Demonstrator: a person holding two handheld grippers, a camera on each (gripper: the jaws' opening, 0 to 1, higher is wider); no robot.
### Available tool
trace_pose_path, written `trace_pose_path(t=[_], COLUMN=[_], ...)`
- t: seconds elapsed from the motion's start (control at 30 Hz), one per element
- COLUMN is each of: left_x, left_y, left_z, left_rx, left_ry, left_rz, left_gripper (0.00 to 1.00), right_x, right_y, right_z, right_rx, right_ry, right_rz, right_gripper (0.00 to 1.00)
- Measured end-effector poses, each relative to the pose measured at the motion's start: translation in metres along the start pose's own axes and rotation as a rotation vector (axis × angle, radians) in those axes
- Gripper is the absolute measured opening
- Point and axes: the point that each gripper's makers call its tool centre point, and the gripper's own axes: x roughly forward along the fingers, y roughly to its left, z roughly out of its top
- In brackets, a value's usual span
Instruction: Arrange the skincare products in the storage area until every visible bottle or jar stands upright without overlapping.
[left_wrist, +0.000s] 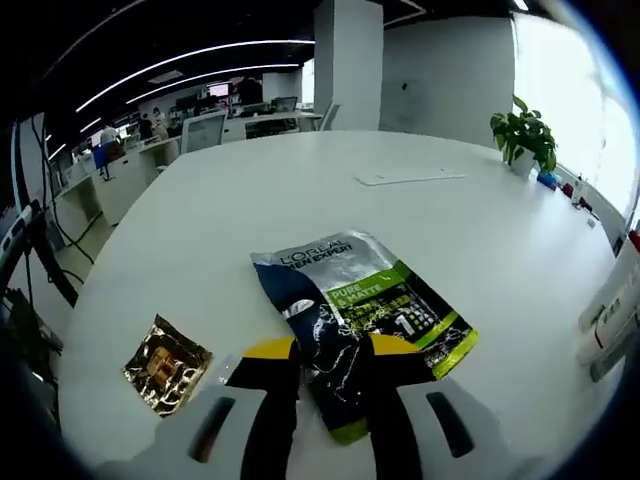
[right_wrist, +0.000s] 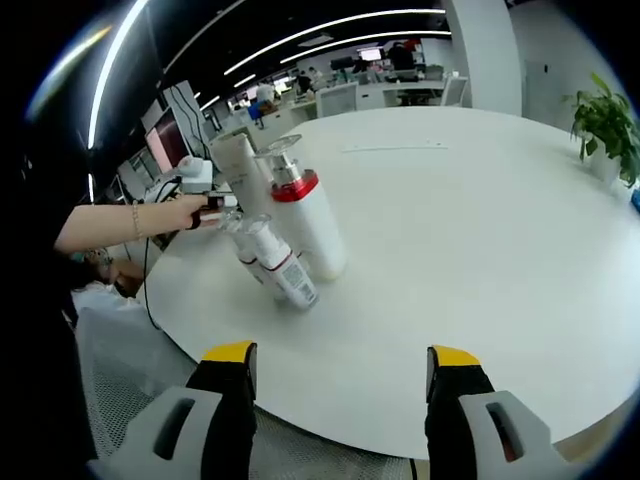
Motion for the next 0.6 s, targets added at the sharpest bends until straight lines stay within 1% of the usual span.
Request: trace_pose_path(t=[0.07,0.1,0.13,0.17,0.23,0.27,0.33,0.4,0.43,0.47,0.53,0.57,0.6], left_x=[-0.001,-0.002,-0.005,-0.004,-0.002,-0.001,0.0,-0.001,-0.002,-0.005,-0.014,-0.018,-0.022], left_y=[0.0,0.001,0.003,0.001,-0.002,-0.002,-0.002,-0.004,-0.004,-0.005,-0.006,-0.007,-0.007], left_z=[0.001,0.0,-0.002,0.001,0.001,0.001,0.001,0.001,-0.001,-0.002,0.001,0.004,0.006], left_rx=[0.003,0.012,0.053,0.072,0.08,0.091,0.086,0.058,0.031,-0.04,-0.112,-0.122,-0.132], left_ry=[-0.008,-0.009,0.004,-0.019,0.0,0.002,0.004,0.023,0.035,0.03,0.011,-0.001,-0.011], left_rz=[0.003,0.007,0.016,0.012,-0.005,-0.004,-0.007,-0.02,-0.029,-0.049,-0.065,-0.062,-0.074], left_gripper=[0.19,0.12,0.03,0.02,0.02,0.02,0.02,0.01,0.01,0.01,0.01,0.01,0.01], right_x=[0.0,0.001,0.001,0.001,0.002,0.002,0.003,0.003,0.002,0.001,0.0,0.001,0.001], right_y=[0.0,0.0,0.0,0.0,0.0,0.0,0.0,0.001,0.001,0.001,0.002,0.002,0.001], right_z=[0.0,0.0,0.0,0.0,-0.001,-0.001,-0.001,0.0,0.0,0.001,0.004,0.004,0.004], right_rx=[0.001,0.001,0.0,0.001,0.001,0.0,0.0,-0.003,-0.003,-0.003,0.0,0.002,0.003], right_ry=[0.002,0.002,0.003,0.004,0.005,0.007,0.008,0.009,0.005,0.001,-0.009,-0.012,-0.014], right_rz=[0.0,0.0,0.0,0.001,0.001,0.001,0.003,0.003,0.004,0.004,0.005,0.008,0.013], right_gripper=[0.7,0.7,0.69,0.69,0.69,0.69,0.69,0.68,0.68,0.68,0.68,0.68,0.69])
